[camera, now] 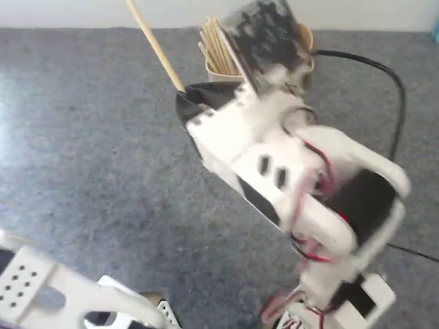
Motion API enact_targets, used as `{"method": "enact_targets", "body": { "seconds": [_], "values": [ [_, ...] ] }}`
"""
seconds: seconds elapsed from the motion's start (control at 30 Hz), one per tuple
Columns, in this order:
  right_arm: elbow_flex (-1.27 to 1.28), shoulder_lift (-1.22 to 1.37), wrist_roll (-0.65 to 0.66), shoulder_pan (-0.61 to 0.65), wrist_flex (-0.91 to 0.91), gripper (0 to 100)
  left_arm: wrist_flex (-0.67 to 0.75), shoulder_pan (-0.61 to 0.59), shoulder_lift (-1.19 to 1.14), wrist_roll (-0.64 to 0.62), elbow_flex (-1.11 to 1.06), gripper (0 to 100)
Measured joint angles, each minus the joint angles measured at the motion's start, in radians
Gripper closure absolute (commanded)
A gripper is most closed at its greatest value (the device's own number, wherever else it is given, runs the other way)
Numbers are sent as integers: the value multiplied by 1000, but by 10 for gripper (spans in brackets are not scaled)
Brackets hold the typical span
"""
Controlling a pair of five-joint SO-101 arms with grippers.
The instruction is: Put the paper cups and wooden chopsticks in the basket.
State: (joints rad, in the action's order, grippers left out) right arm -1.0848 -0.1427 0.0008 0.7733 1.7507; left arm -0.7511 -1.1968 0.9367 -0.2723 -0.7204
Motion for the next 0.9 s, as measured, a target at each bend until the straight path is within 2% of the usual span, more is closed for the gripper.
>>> {"method": "enact_targets", "body": {
  "seconds": [0.3,0.5,0.73,0.9],
  "values": [
    [221,-31,32,-175,-170,991,-25,186,183,6,0,989],
    [318,-31,3,-232,-279,991,77,338,310,9,-3,989],
    [351,-61,-77,-273,-302,991,104,377,345,55,-66,989],
    [457,-178,-124,-276,-358,991,187,381,351,61,-132,989]
  ]
}}
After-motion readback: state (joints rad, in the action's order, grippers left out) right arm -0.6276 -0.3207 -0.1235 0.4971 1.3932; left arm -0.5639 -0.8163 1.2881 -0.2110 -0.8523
